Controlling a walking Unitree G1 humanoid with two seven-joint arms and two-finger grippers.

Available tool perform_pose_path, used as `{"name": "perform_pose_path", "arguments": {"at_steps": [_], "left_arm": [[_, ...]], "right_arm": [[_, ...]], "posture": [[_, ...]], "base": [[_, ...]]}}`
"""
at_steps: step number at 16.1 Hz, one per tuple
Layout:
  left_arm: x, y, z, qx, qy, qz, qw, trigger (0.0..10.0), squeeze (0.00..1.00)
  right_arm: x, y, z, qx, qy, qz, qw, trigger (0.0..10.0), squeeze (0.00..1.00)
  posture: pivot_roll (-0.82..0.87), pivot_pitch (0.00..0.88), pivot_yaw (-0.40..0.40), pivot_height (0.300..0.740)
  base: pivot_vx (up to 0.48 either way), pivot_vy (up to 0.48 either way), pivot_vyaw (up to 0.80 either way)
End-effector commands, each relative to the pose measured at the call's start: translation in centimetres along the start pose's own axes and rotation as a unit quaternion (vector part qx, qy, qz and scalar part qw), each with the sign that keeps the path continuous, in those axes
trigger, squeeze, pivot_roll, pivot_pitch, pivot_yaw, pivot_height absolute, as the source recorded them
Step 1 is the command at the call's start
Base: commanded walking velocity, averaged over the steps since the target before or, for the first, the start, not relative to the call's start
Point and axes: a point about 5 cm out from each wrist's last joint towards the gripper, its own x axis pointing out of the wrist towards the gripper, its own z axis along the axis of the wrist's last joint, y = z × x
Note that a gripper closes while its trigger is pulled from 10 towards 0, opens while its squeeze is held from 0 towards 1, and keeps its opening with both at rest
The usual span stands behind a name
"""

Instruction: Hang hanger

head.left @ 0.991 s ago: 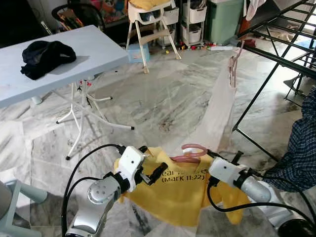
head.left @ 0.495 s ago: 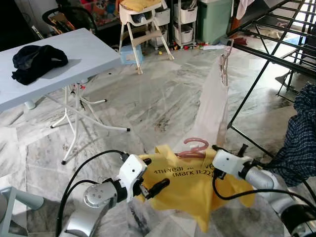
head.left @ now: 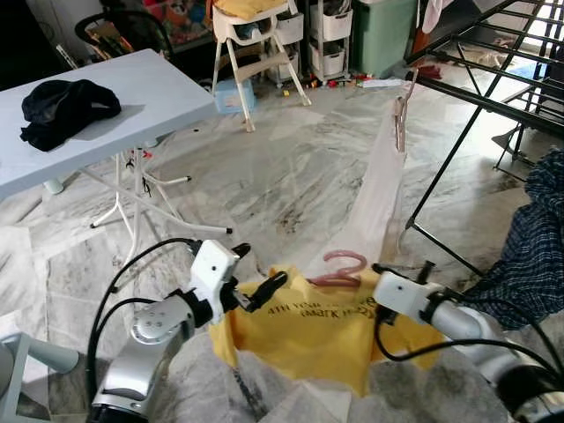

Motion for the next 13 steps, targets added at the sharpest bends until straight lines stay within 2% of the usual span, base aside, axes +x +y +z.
{"name": "perform_pose_path", "arguments": {"at_steps": [1,5,7,10,13], "left_arm": [[-0.6,1.0,0.1,0.000,0.009,0.004,1.000,10.0,0.00],[-2.1,1.6,-1.2,-0.002,0.076,-0.071,0.995,10.0,0.00],[-2.2,2.2,-1.6,0.009,0.088,-0.067,0.994,10.0,0.00],[-1.5,3.1,-2.0,0.022,0.093,-0.051,0.994,10.0,0.00],[-1.2,3.6,-1.8,0.022,0.089,-0.047,0.995,10.0,0.00]], "right_arm": [[-0.2,-0.3,0.2,-0.012,-0.013,0.001,1.000,0.0,0.00],[-0.8,-1.0,0.2,-0.013,-0.031,0.002,0.999,0.0,0.00],[-0.8,-1.2,0.5,-0.010,-0.044,0.000,0.999,0.0,0.00],[-0.4,-0.7,2.5,-0.005,-0.099,0.014,0.995,0.0,0.00],[-0.5,-0.1,3.7,0.004,-0.137,0.050,0.989,0.0,0.00]], "posture": [[-0.10,0.067,0.125,0.740],[-0.11,0.072,0.136,0.740],[-0.11,0.071,0.141,0.740],[-0.12,0.070,0.144,0.740],[-0.12,0.070,0.144,0.740]], "base": [[0.000,0.000,0.00],[0.000,0.000,0.00],[0.000,0.000,0.00],[0.000,0.000,0.00],[0.000,0.000,0.00]]}}
